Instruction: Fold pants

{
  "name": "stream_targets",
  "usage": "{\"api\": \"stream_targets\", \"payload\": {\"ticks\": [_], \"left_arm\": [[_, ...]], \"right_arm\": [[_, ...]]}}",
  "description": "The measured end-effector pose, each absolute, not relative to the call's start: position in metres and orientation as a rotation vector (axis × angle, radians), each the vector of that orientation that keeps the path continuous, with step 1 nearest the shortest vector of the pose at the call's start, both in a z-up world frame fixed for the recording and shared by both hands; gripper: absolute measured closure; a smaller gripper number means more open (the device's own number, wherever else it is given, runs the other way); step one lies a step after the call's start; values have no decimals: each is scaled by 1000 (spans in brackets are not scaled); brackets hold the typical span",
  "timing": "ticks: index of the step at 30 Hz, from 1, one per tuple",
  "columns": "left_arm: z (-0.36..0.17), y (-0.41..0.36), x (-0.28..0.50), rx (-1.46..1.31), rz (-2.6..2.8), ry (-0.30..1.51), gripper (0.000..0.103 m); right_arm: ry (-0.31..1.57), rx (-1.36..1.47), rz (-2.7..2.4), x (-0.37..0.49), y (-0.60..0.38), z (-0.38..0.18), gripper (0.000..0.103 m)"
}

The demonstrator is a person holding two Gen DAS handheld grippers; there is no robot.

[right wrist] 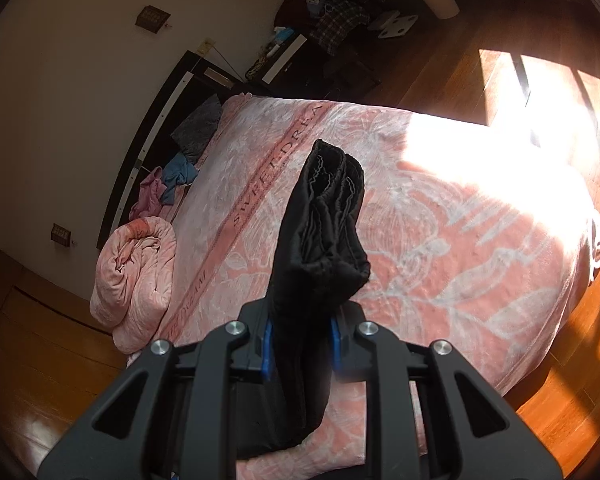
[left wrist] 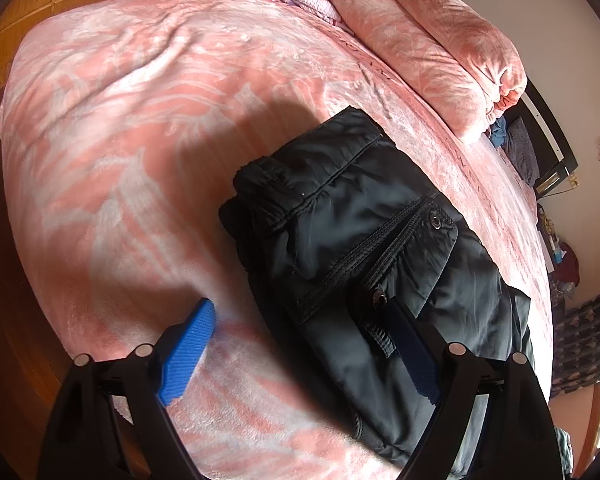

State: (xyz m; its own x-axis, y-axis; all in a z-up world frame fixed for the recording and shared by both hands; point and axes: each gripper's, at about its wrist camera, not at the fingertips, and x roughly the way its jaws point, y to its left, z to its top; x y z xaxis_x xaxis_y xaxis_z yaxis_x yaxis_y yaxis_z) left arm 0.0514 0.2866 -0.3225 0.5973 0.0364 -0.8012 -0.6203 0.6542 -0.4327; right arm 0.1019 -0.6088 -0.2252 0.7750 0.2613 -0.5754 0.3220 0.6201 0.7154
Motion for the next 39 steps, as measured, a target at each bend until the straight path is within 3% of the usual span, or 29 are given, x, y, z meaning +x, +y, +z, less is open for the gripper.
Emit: {"api": "stream_targets", "payload": {"ticks": [39], "left_arm": [[-327, 289, 47, -832, 400, 839, 15]], "right_arm": [[658, 593, 73, 117, -492, -112, 86]]}}
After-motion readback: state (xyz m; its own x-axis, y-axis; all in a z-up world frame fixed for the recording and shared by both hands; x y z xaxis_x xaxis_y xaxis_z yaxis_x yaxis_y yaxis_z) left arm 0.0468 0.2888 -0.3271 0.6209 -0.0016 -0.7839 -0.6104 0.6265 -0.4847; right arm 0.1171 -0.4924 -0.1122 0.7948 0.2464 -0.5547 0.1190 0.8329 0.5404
